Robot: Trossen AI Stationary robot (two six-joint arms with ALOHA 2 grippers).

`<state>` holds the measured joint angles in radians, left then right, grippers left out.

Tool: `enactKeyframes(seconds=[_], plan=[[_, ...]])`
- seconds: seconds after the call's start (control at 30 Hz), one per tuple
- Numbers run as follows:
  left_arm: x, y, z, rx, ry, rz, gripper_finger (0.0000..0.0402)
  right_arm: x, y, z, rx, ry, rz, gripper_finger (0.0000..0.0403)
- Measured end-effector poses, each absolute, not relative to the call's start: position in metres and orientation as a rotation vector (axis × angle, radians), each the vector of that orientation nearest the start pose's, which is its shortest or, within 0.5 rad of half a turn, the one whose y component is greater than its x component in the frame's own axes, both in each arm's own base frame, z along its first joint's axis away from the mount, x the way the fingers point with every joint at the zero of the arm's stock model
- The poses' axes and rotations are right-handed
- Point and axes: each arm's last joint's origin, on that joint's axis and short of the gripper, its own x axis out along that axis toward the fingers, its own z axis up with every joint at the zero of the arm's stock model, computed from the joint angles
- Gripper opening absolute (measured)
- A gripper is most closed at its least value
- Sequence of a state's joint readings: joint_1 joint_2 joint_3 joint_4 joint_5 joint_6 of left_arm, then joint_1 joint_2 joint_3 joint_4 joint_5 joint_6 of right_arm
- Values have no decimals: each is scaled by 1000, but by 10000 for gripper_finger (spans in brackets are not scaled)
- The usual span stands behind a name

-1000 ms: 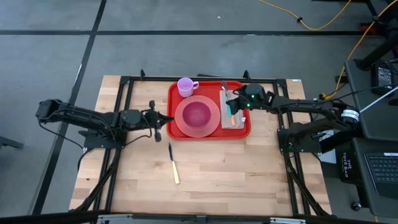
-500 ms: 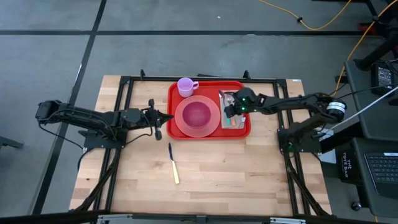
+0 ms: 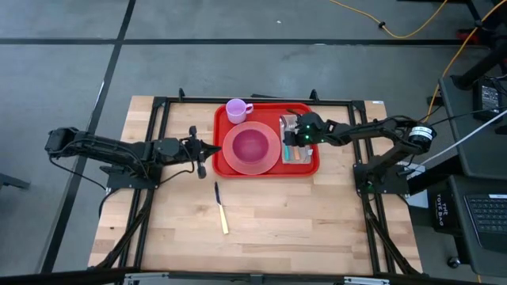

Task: Set up tray
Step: Put the blue spoon on top of the brown napkin to the left of the orange fork

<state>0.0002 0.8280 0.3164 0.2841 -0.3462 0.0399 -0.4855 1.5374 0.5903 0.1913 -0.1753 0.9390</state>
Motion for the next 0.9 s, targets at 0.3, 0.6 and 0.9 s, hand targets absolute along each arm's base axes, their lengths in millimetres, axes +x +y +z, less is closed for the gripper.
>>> enactKeyframes(seconds=[0.3,0.6,0.9], plan=[[177,10,209,79,233,340,6,238,-126,133,1130,569,-703,41],[177,10,209,79,233,340,5,237,-126,133,1112,578,-702,41],[177,10,209,79,233,340,6,238,-125,133,1161,575,-693,41]])
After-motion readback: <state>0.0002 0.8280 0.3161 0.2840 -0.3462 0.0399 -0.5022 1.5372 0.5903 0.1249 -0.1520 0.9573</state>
